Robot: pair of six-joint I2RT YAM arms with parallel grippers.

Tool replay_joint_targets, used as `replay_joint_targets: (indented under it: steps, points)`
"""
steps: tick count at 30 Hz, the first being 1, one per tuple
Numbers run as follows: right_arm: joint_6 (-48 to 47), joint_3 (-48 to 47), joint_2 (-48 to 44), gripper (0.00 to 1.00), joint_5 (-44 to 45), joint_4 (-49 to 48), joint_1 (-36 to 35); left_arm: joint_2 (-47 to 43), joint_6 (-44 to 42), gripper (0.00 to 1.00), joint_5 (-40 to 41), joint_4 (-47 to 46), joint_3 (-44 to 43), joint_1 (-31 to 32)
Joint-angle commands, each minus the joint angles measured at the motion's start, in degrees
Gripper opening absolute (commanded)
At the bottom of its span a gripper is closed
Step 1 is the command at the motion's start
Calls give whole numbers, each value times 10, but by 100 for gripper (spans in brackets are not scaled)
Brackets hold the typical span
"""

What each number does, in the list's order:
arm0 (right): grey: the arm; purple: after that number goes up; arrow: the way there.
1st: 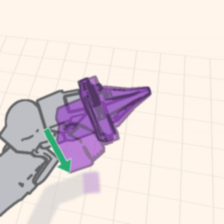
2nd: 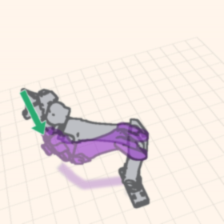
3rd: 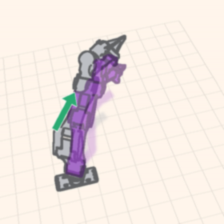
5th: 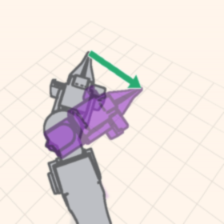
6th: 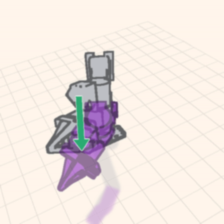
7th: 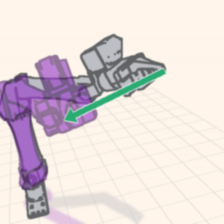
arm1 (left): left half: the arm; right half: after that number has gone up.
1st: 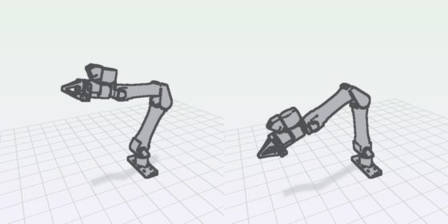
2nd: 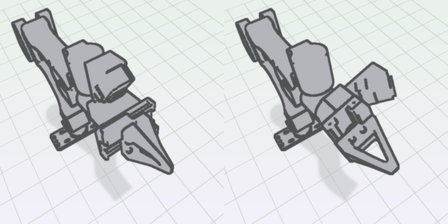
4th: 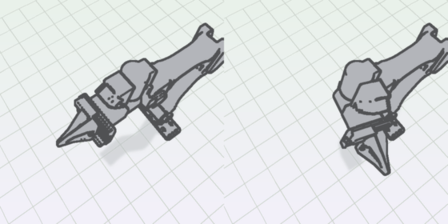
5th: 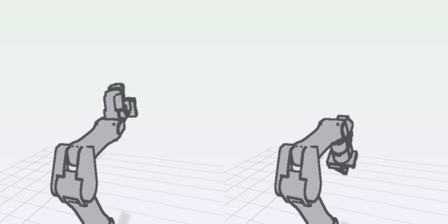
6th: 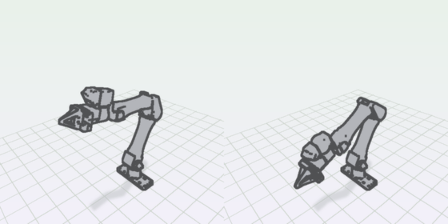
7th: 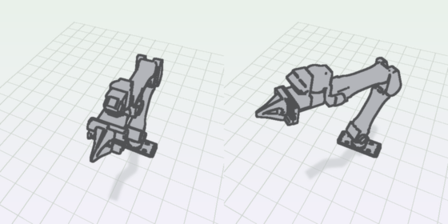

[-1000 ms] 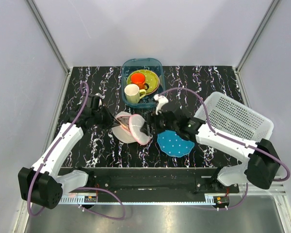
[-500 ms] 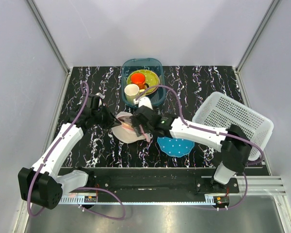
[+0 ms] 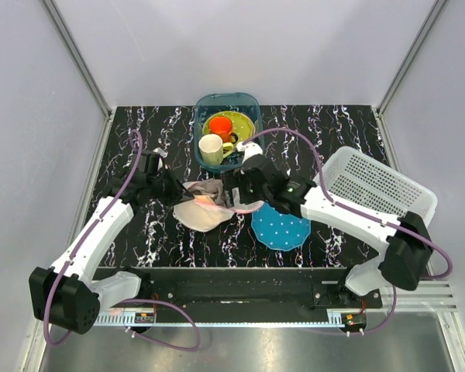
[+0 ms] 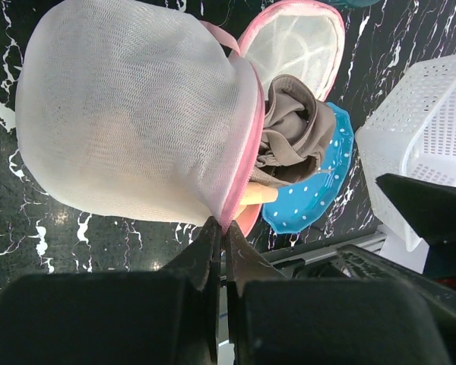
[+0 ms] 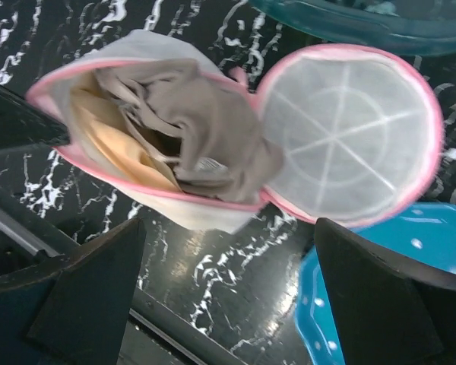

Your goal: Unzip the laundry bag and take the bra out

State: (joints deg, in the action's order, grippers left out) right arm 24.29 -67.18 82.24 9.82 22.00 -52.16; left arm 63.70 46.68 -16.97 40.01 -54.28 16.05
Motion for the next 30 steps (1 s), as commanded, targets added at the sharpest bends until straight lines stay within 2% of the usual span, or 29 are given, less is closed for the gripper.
replay_joint_targets:
  steps: [1,6,7,9,11,12,22,28,30]
  points:
    - [-6,-52,71,100,-45,-53,-9,-9,-5,0,-16,-29,4,1]
    - [-3,-106,154,100,-29,-54,7,-12,-7,0,-18,-29,6,1]
    - [7,-111,171,97,-29,-54,9,-12,-7,0,-19,-29,4,1]
    - [20,-115,175,62,-33,-63,12,-14,-8,0,-20,-29,6,1]
    - [23,-105,160,16,-32,-74,13,-16,-10,0,-20,-29,7,1]
    - [21,-92,137,0,-27,-78,12,-16,-10,0,-20,-29,8,1]
    - [-16,-11,-85,0,67,-9,34,4,-12,0,-21,-39,18,0]
    - [1,-9,-153,0,64,31,52,19,-6,0,-31,-56,18,0]
    - [7,-12,-158,3,49,27,52,22,-6,0,-34,-58,15,0]
